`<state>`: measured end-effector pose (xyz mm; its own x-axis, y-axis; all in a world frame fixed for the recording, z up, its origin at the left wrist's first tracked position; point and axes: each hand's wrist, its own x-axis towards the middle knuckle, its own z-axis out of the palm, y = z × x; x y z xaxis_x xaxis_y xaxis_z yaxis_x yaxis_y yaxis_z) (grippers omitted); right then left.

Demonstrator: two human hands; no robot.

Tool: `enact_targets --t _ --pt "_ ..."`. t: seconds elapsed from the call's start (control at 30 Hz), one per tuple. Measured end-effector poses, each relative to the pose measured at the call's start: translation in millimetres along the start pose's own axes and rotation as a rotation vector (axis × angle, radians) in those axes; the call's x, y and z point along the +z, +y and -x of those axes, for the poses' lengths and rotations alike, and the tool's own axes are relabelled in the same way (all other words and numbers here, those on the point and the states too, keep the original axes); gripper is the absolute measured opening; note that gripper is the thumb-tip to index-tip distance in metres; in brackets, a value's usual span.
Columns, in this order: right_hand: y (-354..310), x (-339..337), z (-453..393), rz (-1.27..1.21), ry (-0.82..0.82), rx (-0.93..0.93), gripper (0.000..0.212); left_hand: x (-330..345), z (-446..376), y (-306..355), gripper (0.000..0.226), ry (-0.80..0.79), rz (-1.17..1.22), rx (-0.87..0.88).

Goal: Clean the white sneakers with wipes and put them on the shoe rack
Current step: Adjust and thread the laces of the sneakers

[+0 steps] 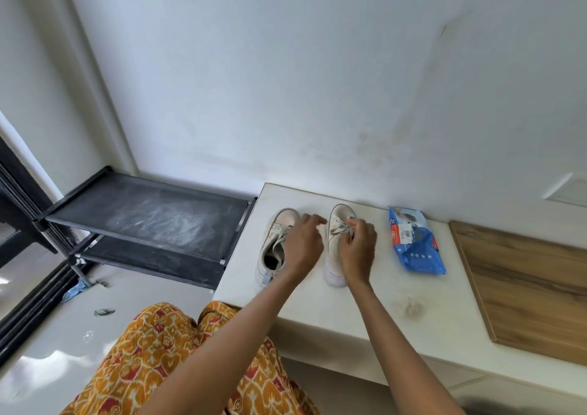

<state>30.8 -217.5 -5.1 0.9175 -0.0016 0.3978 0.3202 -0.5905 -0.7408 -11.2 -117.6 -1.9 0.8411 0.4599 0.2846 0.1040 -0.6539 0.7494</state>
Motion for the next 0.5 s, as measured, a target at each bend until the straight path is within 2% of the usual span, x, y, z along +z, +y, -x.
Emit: enact_targets --t 0.03,0.07,0.17,0.2,0.3,0.5 --pt "-6 9 6 -0.032 -0.049 -0.067 0.024 -8 -3 -6 0.036 0.082 -0.1 0.007" --pt "-11 20 11 -0.061 -0.148 -0.1 0.025 -17 -6 -12 0.038 0.093 -0.163 -0.056" --pt "-28 49 24 -0.077 -0.587 0.056 0.031 -38 -17 -37 0.04 -0.124 -0.134 -0.396" --pt "-32 56 28 -0.073 -0.674 0.111 0.033 -43 -18 -44 0.037 -0.207 -0.107 -0.442" --pt "-38 65 33 -0.042 -0.706 0.121 0.034 -54 -10 -53 0.018 -0.262 -0.098 -0.365" --pt "-17 30 42 -0.032 -0.776 0.082 0.026 -57 19 -52 0.02 -0.249 -0.142 -0.295"
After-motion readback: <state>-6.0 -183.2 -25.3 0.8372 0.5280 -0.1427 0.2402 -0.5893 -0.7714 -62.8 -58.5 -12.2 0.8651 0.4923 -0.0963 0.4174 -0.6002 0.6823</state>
